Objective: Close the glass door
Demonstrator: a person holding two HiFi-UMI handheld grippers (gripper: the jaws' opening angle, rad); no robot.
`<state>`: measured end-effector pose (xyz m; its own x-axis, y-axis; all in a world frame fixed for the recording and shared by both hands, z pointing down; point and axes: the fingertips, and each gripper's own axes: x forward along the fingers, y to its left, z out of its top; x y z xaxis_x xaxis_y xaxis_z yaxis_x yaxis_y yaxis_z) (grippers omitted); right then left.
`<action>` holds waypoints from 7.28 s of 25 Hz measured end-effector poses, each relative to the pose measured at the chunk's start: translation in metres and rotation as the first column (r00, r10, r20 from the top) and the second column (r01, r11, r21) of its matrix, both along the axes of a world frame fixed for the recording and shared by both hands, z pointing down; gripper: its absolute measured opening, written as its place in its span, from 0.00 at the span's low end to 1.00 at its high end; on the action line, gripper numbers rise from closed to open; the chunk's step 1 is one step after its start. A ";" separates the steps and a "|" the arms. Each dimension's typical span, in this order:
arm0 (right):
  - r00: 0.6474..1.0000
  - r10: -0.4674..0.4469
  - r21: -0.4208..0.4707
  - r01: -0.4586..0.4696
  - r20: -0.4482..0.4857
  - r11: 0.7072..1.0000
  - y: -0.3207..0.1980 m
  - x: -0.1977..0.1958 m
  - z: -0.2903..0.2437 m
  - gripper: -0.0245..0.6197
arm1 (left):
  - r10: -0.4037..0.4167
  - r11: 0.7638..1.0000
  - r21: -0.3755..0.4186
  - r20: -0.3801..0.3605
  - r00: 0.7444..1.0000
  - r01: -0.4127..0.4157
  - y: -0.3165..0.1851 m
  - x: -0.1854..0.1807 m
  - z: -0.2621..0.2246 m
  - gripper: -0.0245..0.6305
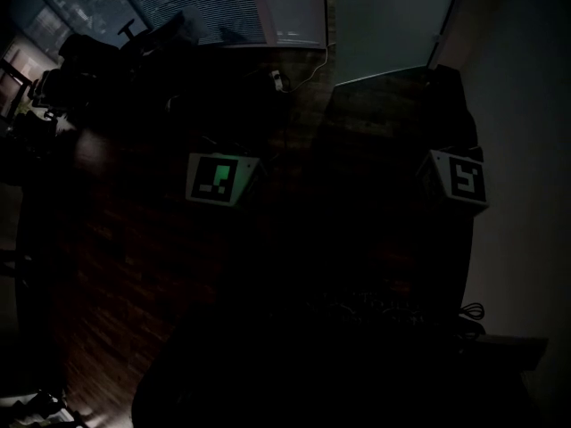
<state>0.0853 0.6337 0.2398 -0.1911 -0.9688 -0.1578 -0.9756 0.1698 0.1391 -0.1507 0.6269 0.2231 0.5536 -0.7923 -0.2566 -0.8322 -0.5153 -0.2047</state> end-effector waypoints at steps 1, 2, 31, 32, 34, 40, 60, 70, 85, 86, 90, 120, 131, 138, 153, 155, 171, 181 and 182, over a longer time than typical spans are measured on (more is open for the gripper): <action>1.000 -0.008 -0.007 0.008 -0.003 1.000 -0.001 0.000 0.002 0.04 | 0.005 1.000 -0.004 0.001 1.000 -0.005 0.000 0.004 0.002 0.04; 1.000 -0.016 -0.015 0.016 -0.005 1.000 -0.002 0.000 0.005 0.04 | 0.010 1.000 -0.009 0.001 1.000 -0.010 0.000 0.009 0.003 0.04; 1.000 -0.016 -0.068 0.017 0.008 0.998 -0.106 0.014 0.030 0.04 | 0.005 1.000 -0.023 -0.033 0.999 -0.006 -0.097 0.024 0.016 0.04; 1.000 -0.015 -0.064 0.016 0.014 0.998 -0.114 0.013 0.028 0.04 | 0.011 1.000 -0.022 -0.032 0.999 -0.012 -0.106 0.023 0.015 0.04; 0.999 -0.014 -0.060 0.016 0.037 0.998 -0.130 0.010 0.026 0.04 | 0.023 1.000 -0.019 -0.027 0.999 -0.024 -0.123 0.021 0.014 0.04; 0.998 -0.002 -0.064 0.006 0.062 0.998 -0.176 -0.004 0.024 0.04 | 0.052 0.998 -0.021 -0.013 0.999 -0.052 -0.172 0.011 0.012 0.04; 0.997 -0.082 -0.140 0.083 0.013 0.987 -0.298 -0.006 0.040 0.04 | 0.049 0.997 -0.060 -0.022 0.999 -0.051 -0.291 0.014 0.023 0.04; 0.997 -0.078 -0.120 0.077 -0.002 0.990 -0.388 0.027 0.034 0.04 | 0.015 0.999 -0.049 -0.016 1.000 -0.016 -0.372 0.046 0.017 0.04; 0.998 -0.056 -0.104 0.058 0.024 0.993 -0.481 0.053 0.035 0.04 | -0.055 0.994 -0.100 -0.045 0.997 0.051 -0.473 0.051 0.035 0.04; 0.998 -0.053 -0.100 0.055 0.023 0.993 -0.490 0.053 0.034 0.04 | -0.052 0.994 -0.104 -0.046 0.998 0.047 -0.484 0.051 0.036 0.04; 0.999 -0.037 -0.092 0.039 0.022 0.995 -0.530 0.058 0.036 0.04 | -0.026 0.995 -0.102 -0.044 0.999 0.021 -0.530 0.058 0.039 0.04; 0.999 0.024 -0.100 -0.021 0.033 0.995 -0.752 0.075 0.047 0.04 | 0.030 0.995 -0.089 -0.045 0.999 -0.034 -0.750 0.063 0.041 0.04; 0.995 -0.097 -0.169 0.099 0.019 0.981 -0.836 0.076 0.067 0.16 | 0.016 0.998 -0.067 -0.016 1.000 -0.018 -0.823 0.082 0.033 0.04; 0.995 -0.103 -0.249 0.104 0.017 0.963 -0.876 0.079 0.095 0.25 | 0.010 0.996 -0.087 -0.012 1.000 -0.011 -0.851 0.087 0.041 0.04; 0.992 -0.120 -0.376 0.126 0.040 0.918 -0.958 0.079 0.137 0.25 | -0.062 0.993 -0.099 0.002 0.998 0.062 -0.898 0.079 0.037 0.04; 0.991 -0.122 -0.384 0.131 0.048 0.914 -0.972 0.077 0.138 0.25 | -0.072 0.992 -0.104 0.001 0.997 0.072 -0.909 0.075 0.036 0.04; 0.992 -0.116 -0.370 0.122 0.039 0.921 -0.984 0.076 0.141 0.23 | -0.140 0.984 -0.112 -0.006 0.990 0.138 -0.916 0.061 0.047 0.04; 0.995 -0.103 -0.366 0.098 0.007 0.925 -0.992 0.071 0.139 0.23 | -0.152 0.983 -0.102 -0.010 0.988 0.150 -0.918 0.060 0.043 0.04; 0.995 -0.104 -0.368 0.099 0.006 0.925 -0.994 0.070 0.140 0.23 | -0.155 0.983 -0.098 -0.009 0.988 0.154 -0.917 0.060 0.043 0.04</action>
<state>0.1557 -0.3601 0.3796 -0.2907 -0.9337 0.2089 -0.9491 0.3091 0.0609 -0.0909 -0.2906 0.2660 0.4188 -0.8896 -0.1825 -0.9063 -0.3968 -0.1457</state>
